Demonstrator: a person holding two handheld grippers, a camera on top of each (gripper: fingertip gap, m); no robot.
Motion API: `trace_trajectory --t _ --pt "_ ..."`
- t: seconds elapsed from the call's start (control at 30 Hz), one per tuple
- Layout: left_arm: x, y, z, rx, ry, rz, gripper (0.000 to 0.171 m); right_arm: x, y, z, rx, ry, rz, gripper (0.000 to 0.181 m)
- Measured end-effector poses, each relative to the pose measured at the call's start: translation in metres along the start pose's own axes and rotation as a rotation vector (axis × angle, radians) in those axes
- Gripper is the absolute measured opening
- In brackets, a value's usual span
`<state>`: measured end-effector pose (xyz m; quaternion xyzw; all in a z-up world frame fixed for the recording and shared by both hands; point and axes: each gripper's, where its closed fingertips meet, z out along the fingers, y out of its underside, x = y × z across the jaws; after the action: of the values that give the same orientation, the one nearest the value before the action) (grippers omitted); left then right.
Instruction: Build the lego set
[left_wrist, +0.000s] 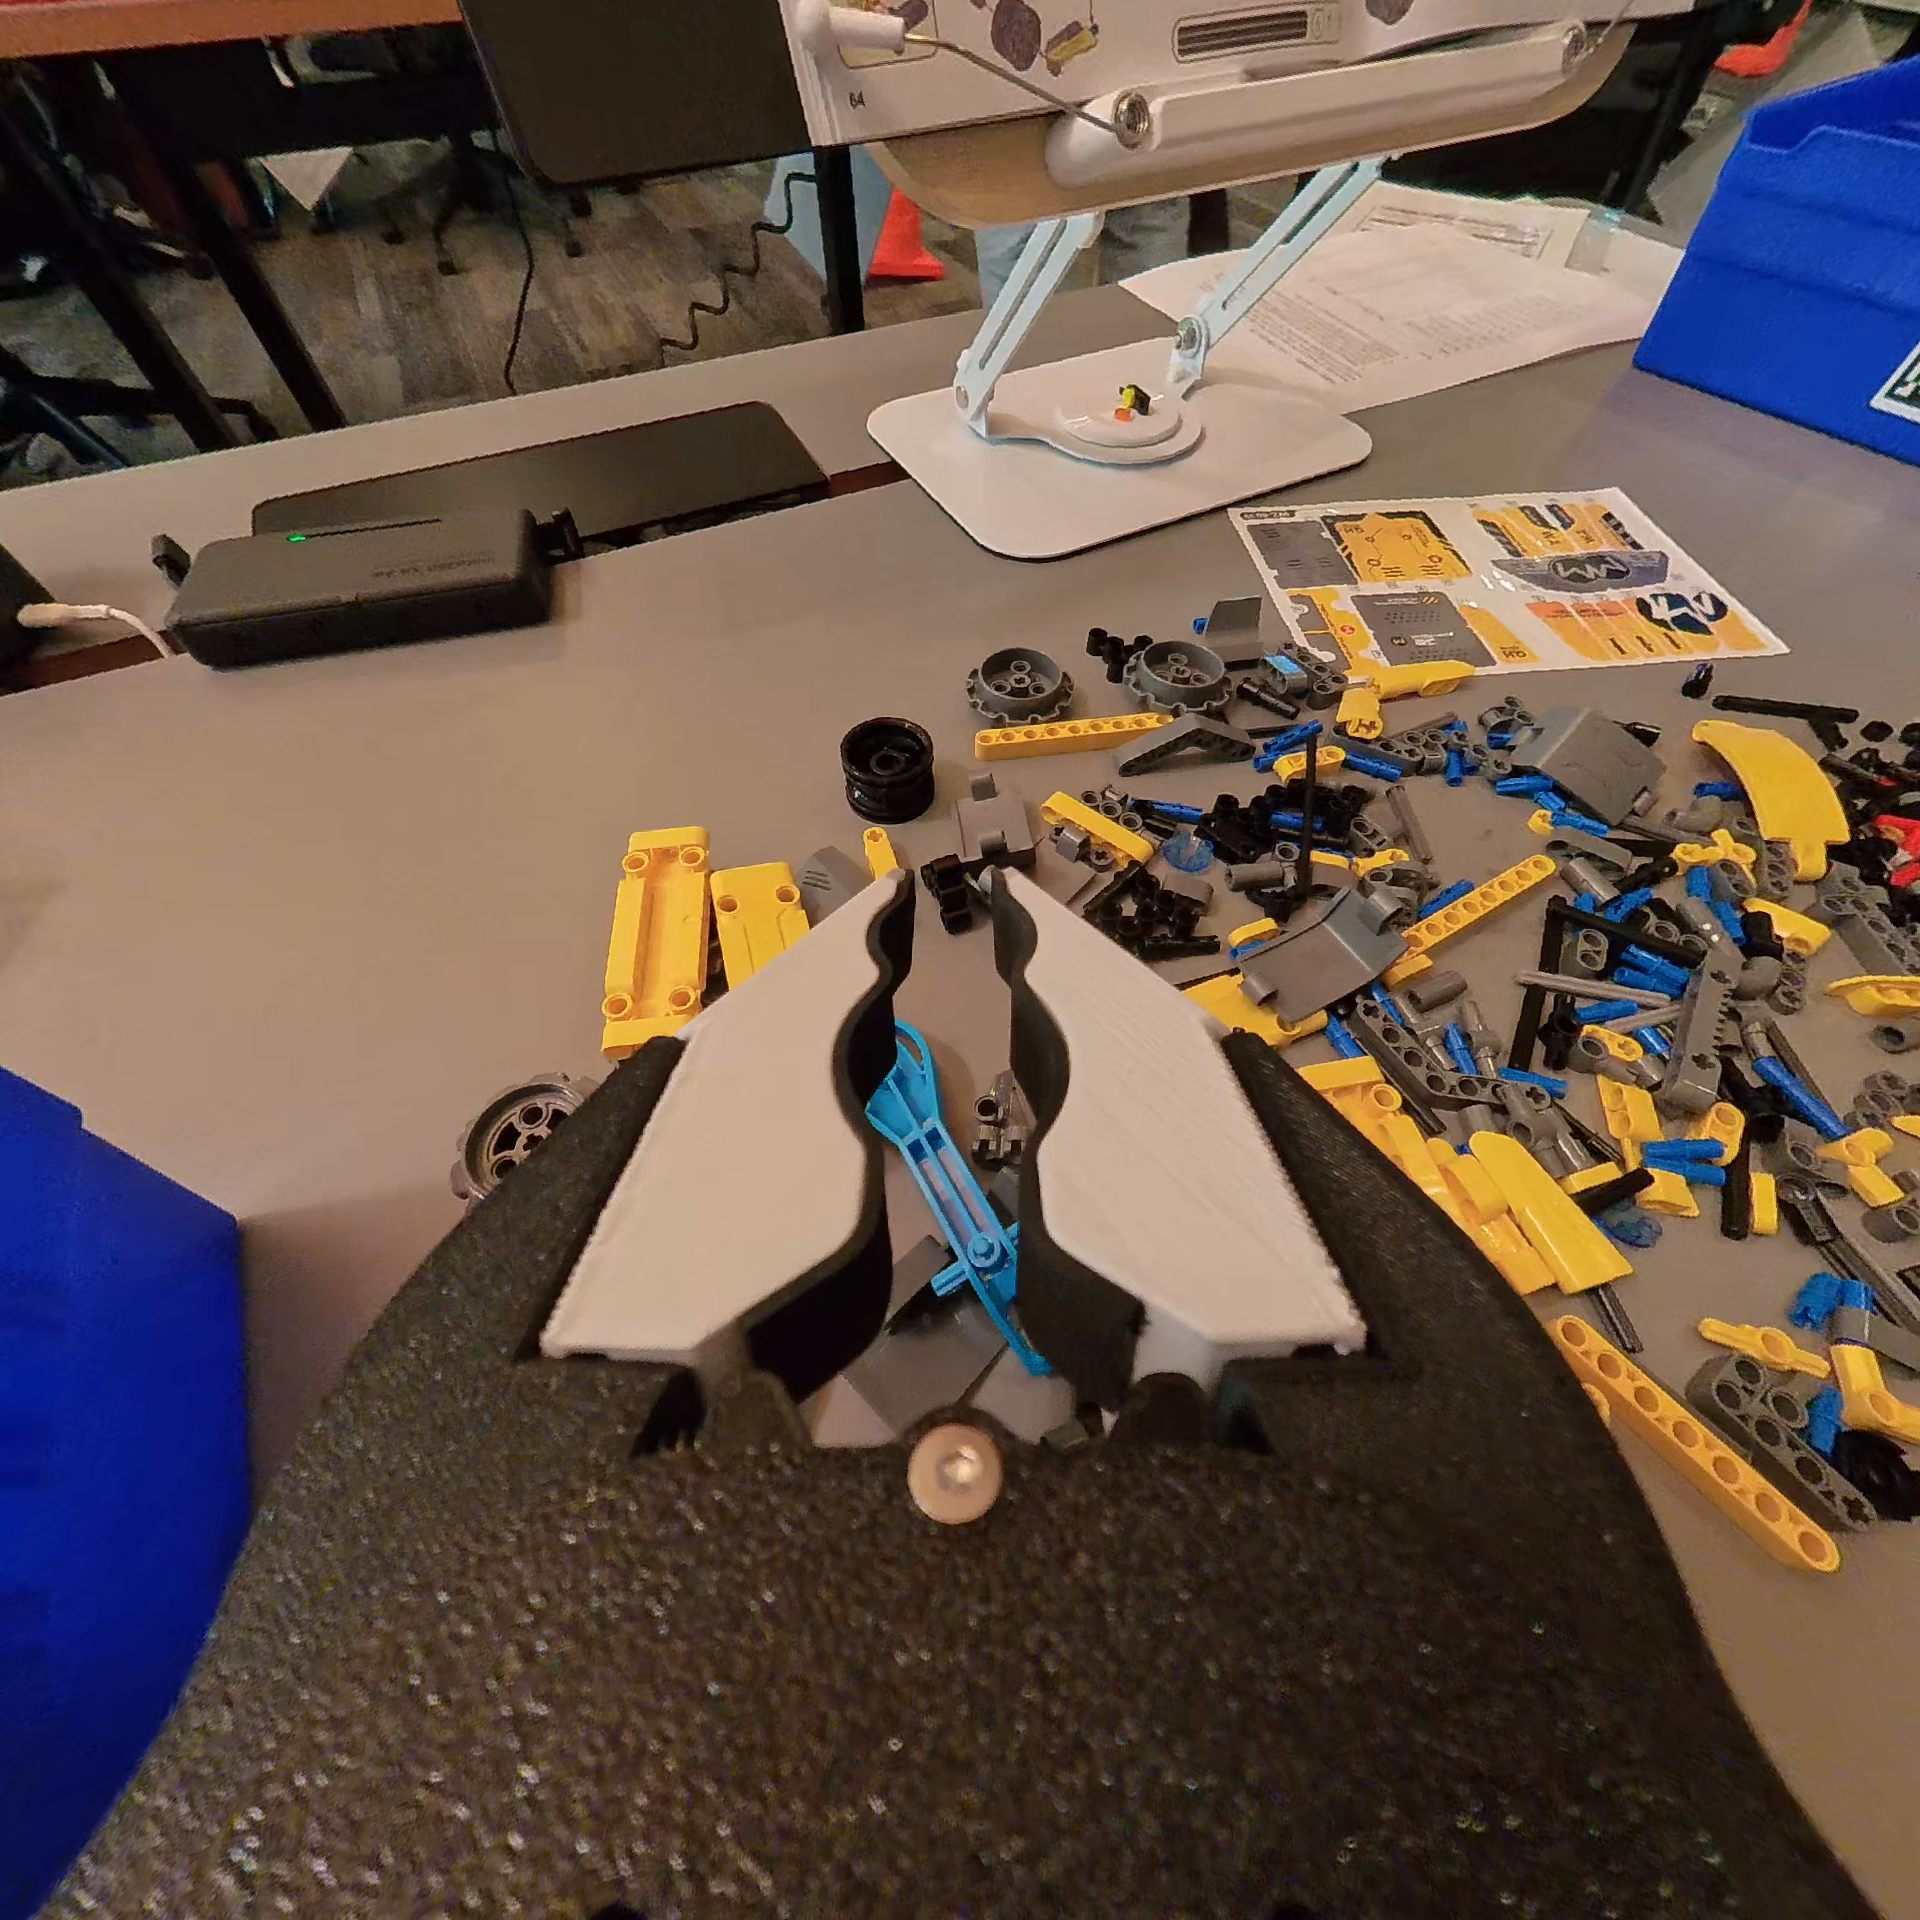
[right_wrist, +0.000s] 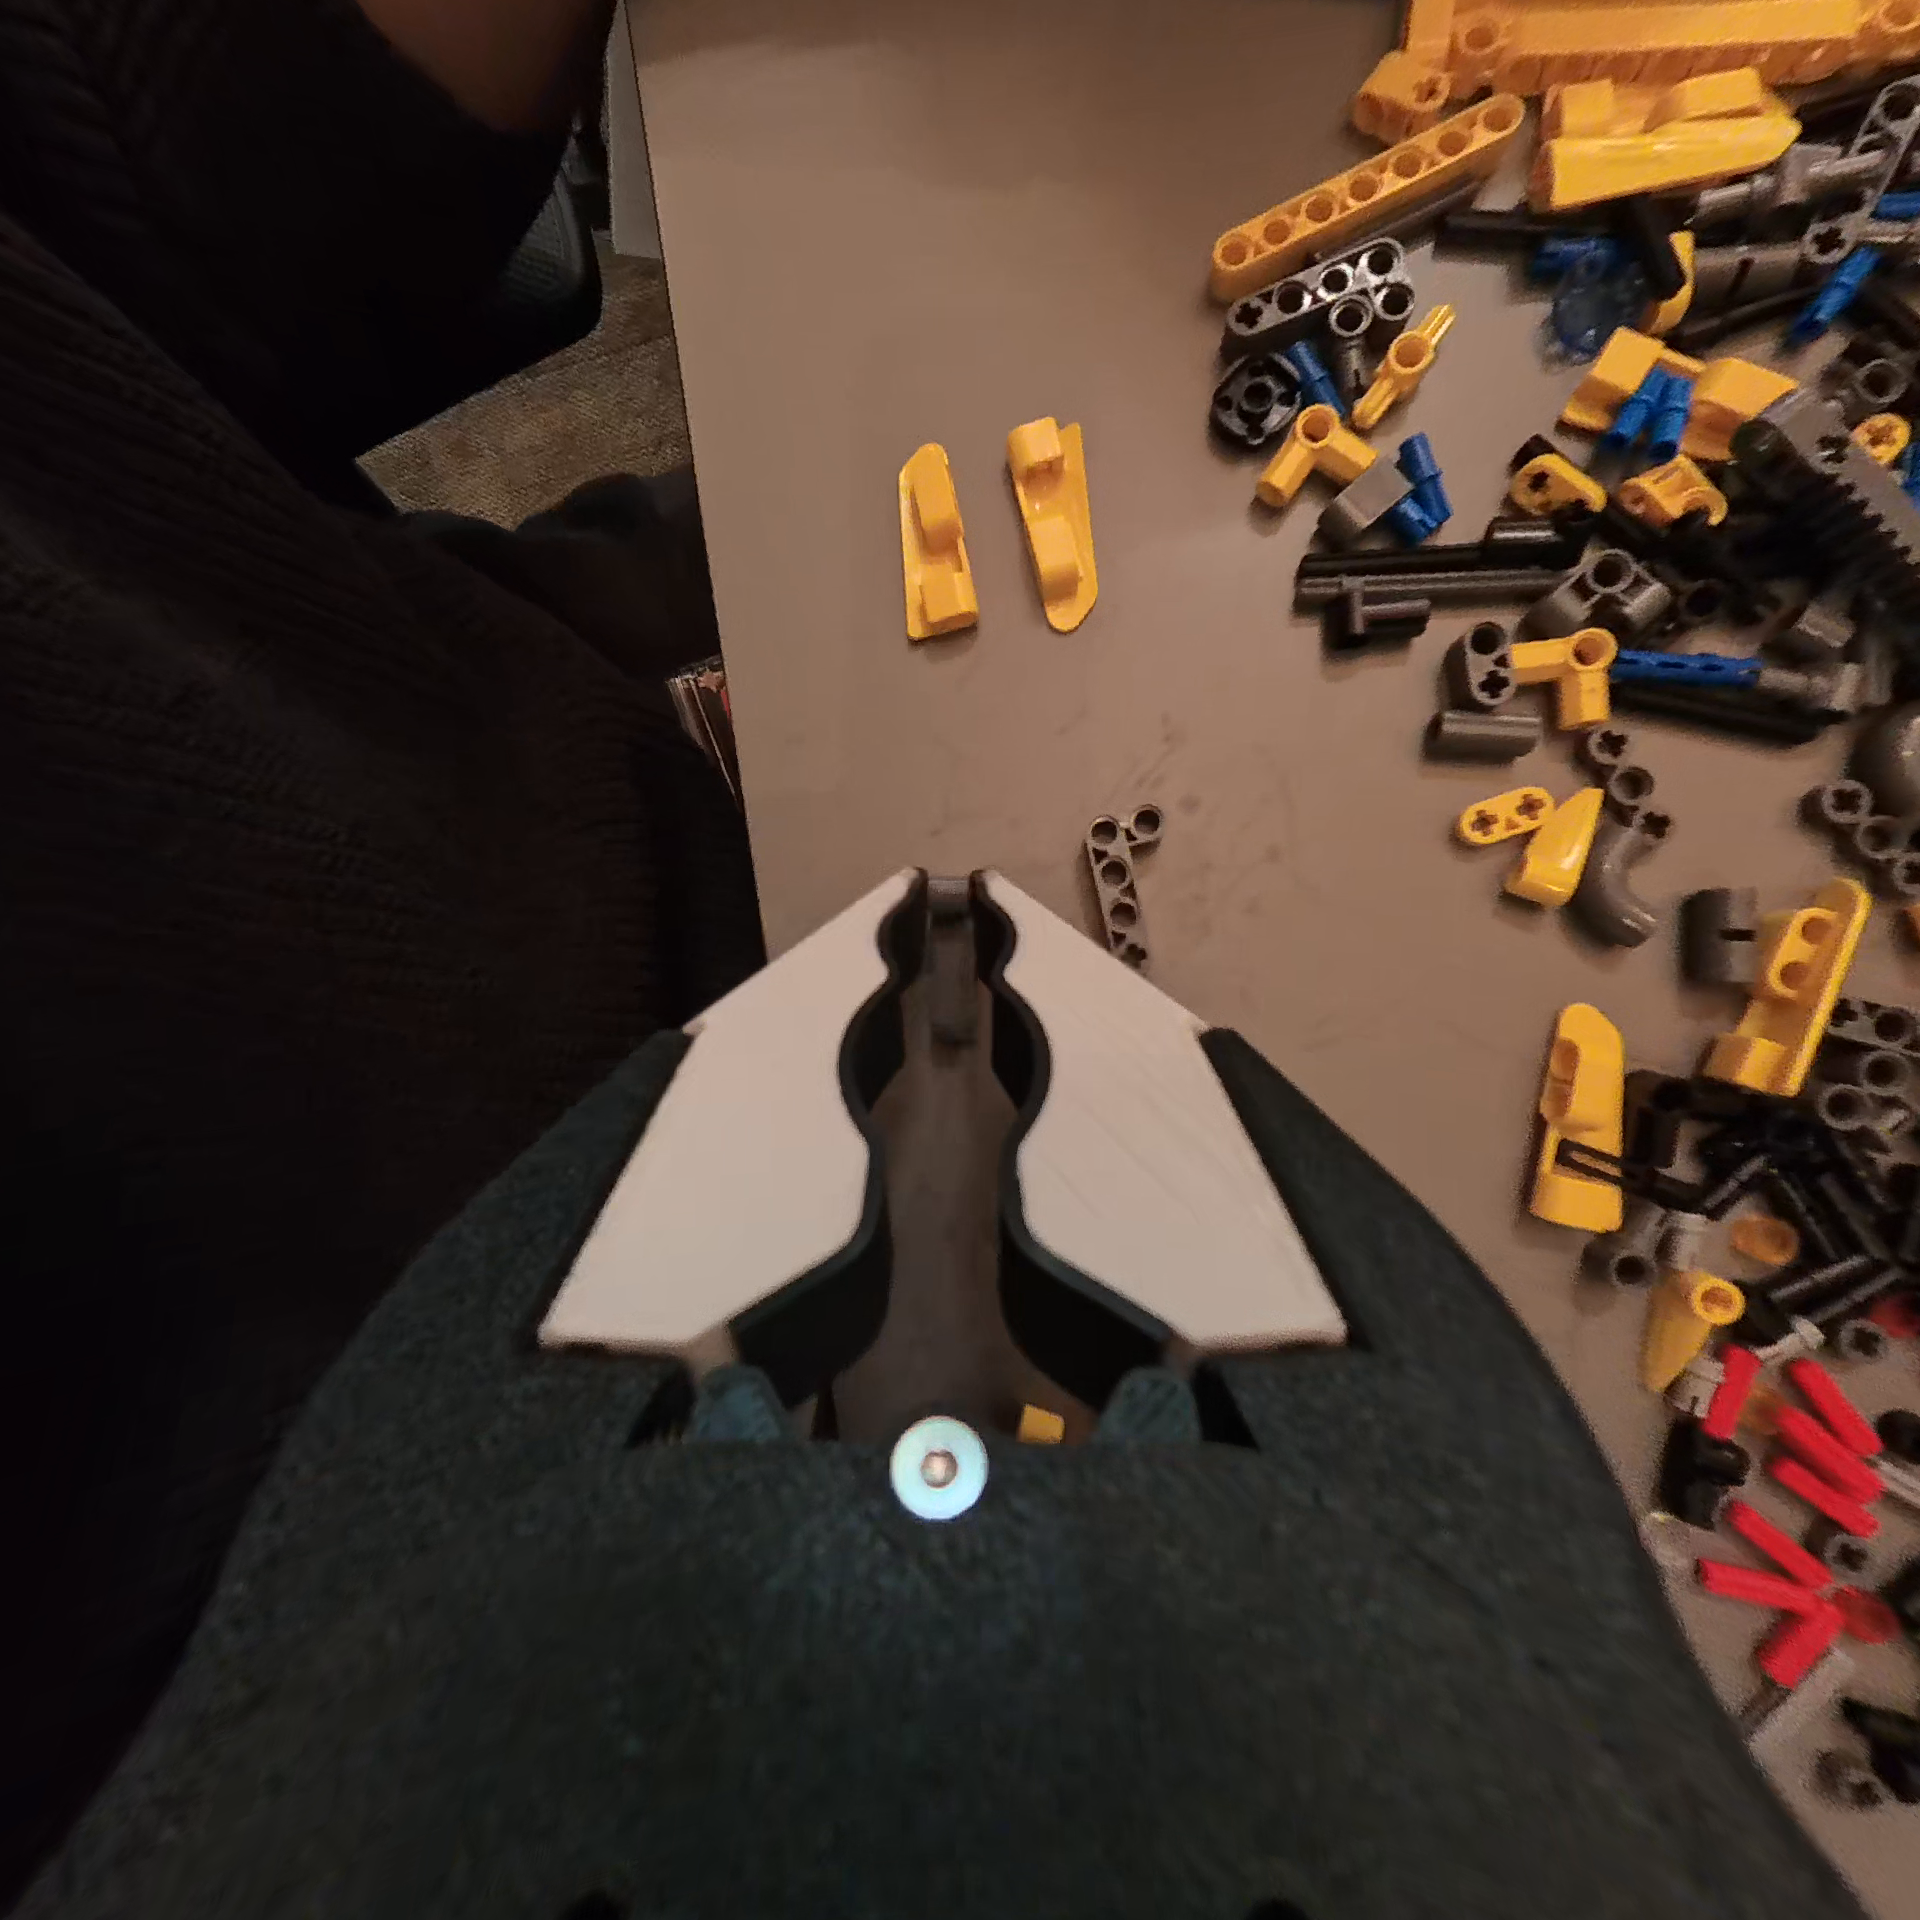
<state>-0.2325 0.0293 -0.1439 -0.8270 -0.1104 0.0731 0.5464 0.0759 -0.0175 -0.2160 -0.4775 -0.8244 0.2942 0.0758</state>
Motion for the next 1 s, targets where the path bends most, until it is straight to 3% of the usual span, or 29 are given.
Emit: trace_trajectory --t 0.27,1.0 --pt "0.0 0.0 0.0 0.002 0.001 -0.002 0.014 -0.019 -0.003 0.001 0.021 -0.207 0.121 0.008" --pt "0.0 0.001 0.0 -0.004 0.001 0.001 0.014 0.004 0.002 0.0 0.014 -0.076 0.085 0.011"
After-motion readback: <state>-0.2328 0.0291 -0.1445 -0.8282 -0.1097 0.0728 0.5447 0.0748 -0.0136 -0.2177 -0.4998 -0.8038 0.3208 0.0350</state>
